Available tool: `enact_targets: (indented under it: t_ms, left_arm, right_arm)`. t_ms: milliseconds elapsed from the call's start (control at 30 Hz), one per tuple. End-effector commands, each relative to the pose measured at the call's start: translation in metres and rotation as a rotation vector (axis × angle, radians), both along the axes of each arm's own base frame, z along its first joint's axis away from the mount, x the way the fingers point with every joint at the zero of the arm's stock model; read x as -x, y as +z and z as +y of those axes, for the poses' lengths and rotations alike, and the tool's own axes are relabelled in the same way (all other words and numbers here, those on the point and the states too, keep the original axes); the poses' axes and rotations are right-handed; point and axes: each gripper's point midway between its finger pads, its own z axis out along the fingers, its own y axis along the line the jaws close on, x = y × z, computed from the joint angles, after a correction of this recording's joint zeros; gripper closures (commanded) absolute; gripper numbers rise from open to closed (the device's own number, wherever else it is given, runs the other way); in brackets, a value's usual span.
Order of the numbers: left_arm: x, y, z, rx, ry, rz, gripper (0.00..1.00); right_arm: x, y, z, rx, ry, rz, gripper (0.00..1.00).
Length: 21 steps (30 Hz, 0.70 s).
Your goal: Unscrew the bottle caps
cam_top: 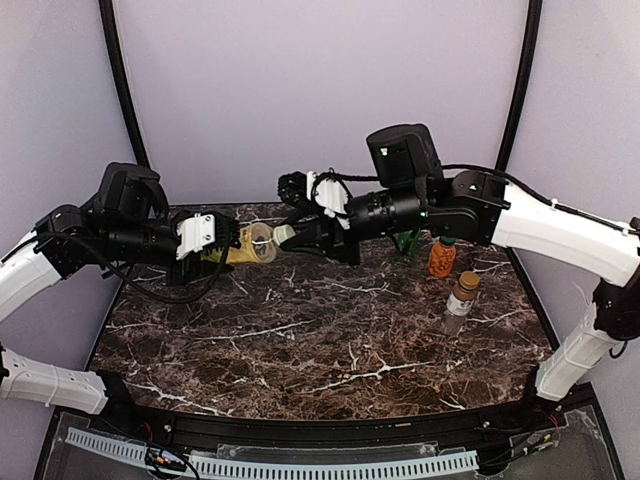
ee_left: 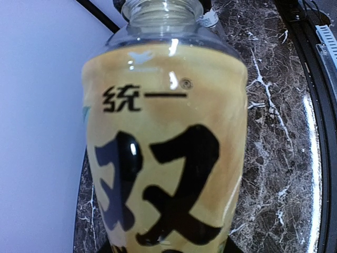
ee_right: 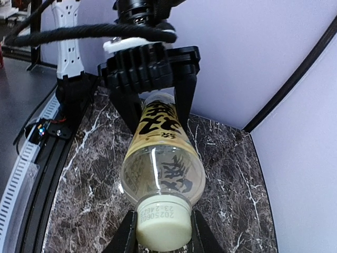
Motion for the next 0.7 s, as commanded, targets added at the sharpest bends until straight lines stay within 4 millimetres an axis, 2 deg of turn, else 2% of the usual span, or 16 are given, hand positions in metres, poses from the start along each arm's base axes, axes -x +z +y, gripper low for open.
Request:
enact_targets:
  t_ms: [0,133,267,300,367,467,567,667]
  left_arm:
    - [0.031,-0.01,-0.017,0.013,-0.147,0.153,0.68]
    - [0.03,-0.009,-0.018,0.017,-0.145,0.151,0.68]
    - [0.027,-0.008,-0.018,0.017,-0.133,0.138,0.68]
    - [0.027,-0.008,-0.018,0.016,-0.133,0.136,0.68]
    - [0.026,-0.008,-0.018,0.017,-0.13,0.136,0.68]
    - [0.024,-0.005,-0.018,0.023,-0.118,0.131,0.68]
    - [0.017,-0.002,-0.015,0.025,-0.085,0.101,0.69]
    - [0.005,0.002,-0.014,0.039,-0.032,0.05,0.69]
  right_arm:
    - [0.029,-0.005,0.013,0.038,0.153,-0.267,1.0]
    - [0.023,-0.006,0.011,0.055,0.119,-0.298,1.0]
    - [0.026,-0.01,0.014,0.061,0.124,-0.291,0.92]
    - [0.025,-0.011,0.014,0.065,0.119,-0.293,0.87]
    - [0.023,-0.012,0.014,0.067,0.106,-0.296,0.7]
    - [0.022,-0.006,0.014,0.048,0.088,-0.286,0.3]
    - [0.023,0.011,0.009,0.0,0.054,-0.251,0.02]
    - [0.023,0.023,0.003,-0.043,0.014,-0.193,0.01]
